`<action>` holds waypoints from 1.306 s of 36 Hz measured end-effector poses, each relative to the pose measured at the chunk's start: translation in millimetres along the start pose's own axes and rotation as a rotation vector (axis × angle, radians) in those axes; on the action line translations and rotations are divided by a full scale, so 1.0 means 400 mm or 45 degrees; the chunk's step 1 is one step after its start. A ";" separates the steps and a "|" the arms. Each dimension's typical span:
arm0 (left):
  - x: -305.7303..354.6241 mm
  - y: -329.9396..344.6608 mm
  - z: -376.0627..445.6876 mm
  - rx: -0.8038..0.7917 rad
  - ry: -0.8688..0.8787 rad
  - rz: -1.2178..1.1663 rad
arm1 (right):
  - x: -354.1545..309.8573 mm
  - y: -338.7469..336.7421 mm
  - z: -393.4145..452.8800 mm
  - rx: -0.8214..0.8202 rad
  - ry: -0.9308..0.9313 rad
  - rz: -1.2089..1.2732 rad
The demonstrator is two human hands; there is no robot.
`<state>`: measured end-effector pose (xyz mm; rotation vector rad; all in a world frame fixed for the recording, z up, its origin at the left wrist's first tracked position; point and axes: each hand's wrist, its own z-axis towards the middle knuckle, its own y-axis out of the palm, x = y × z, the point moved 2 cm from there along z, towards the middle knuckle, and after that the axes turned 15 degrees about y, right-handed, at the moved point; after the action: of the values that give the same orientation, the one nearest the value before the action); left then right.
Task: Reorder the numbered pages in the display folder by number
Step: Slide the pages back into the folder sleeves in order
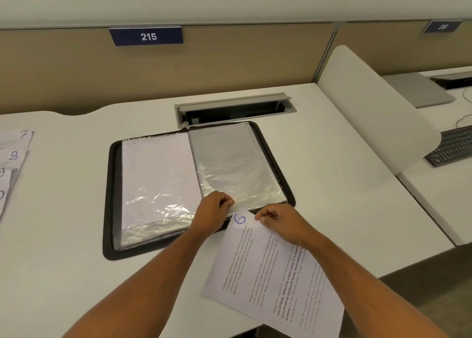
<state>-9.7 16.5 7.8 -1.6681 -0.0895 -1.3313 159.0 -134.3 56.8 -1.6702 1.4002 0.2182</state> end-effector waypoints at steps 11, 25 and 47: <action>0.006 -0.007 -0.009 -0.027 0.059 0.030 | -0.028 0.012 0.033 0.184 0.137 -0.072; -0.008 0.014 -0.011 -0.141 0.420 0.424 | -0.001 -0.029 0.023 0.558 0.290 0.209; -0.025 0.026 -0.022 -0.055 0.458 0.713 | 0.058 0.100 0.020 1.034 -0.564 -0.639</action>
<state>-14.0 9.7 -6.9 -1.3242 0.5801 -1.1727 136.1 -141.9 16.5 -1.1283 0.5718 -0.2359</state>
